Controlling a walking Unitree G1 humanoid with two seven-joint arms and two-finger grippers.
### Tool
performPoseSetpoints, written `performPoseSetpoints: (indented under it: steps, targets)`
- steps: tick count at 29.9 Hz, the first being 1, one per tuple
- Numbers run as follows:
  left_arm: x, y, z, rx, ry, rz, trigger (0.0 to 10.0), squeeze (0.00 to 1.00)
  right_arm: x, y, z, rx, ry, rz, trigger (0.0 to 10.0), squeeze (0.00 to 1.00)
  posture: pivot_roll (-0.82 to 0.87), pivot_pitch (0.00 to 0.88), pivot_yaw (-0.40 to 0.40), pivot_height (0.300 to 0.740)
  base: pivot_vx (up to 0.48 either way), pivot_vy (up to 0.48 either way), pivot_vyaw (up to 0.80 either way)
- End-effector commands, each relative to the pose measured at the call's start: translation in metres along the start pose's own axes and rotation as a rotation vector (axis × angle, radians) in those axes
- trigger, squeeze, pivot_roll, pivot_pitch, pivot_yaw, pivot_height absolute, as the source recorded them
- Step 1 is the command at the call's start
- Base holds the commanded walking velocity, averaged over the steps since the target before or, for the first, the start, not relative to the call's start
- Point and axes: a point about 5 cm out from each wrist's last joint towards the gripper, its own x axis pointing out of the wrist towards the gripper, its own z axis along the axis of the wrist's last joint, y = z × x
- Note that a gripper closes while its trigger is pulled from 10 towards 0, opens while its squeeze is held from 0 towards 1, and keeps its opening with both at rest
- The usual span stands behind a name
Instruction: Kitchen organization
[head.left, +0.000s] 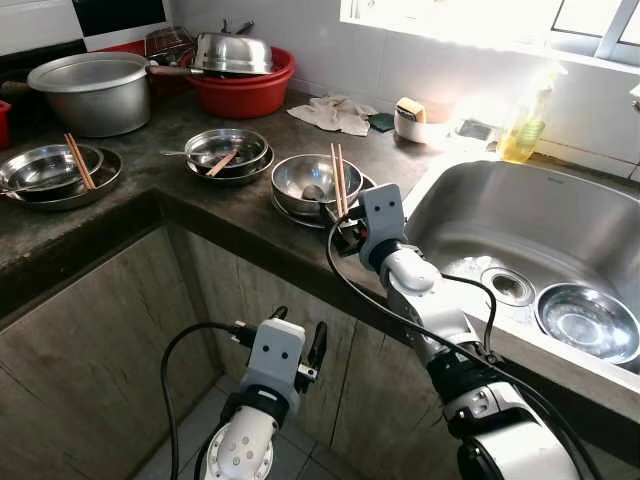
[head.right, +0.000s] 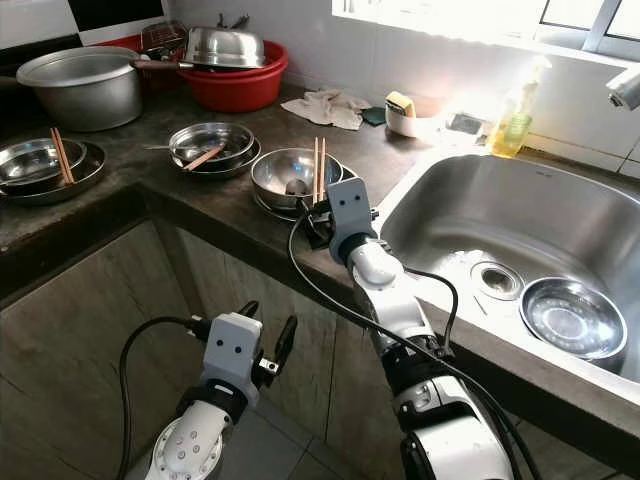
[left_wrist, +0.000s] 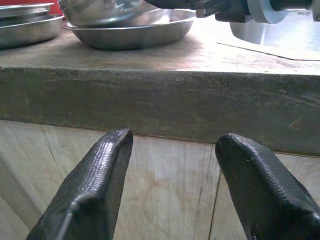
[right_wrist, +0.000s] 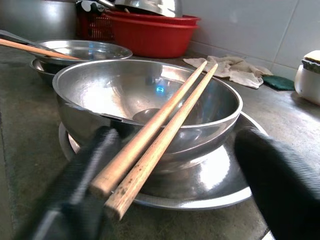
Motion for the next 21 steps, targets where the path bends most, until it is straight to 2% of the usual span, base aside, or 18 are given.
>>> performPoseSetpoints:
  steps: [1,21]
  targets:
    - [-0.0003,-0.0007,0.0034,0.003,-0.009,0.003,10.0,0.00,0.0041,-0.0032,0.0070,0.006,-0.030,-0.017,0.0,0.00,0.23,0.053,-0.088,0.740,0.000,0.000,0.00]
    - [0.0002,-0.0002,0.0030,0.001,-0.005,0.005,10.0,0.00,0.0076,-0.0045,0.0101,0.005,-0.045,-0.024,0.0,0.00,0.23,0.056,-0.085,0.740,0.000,0.000,0.00]
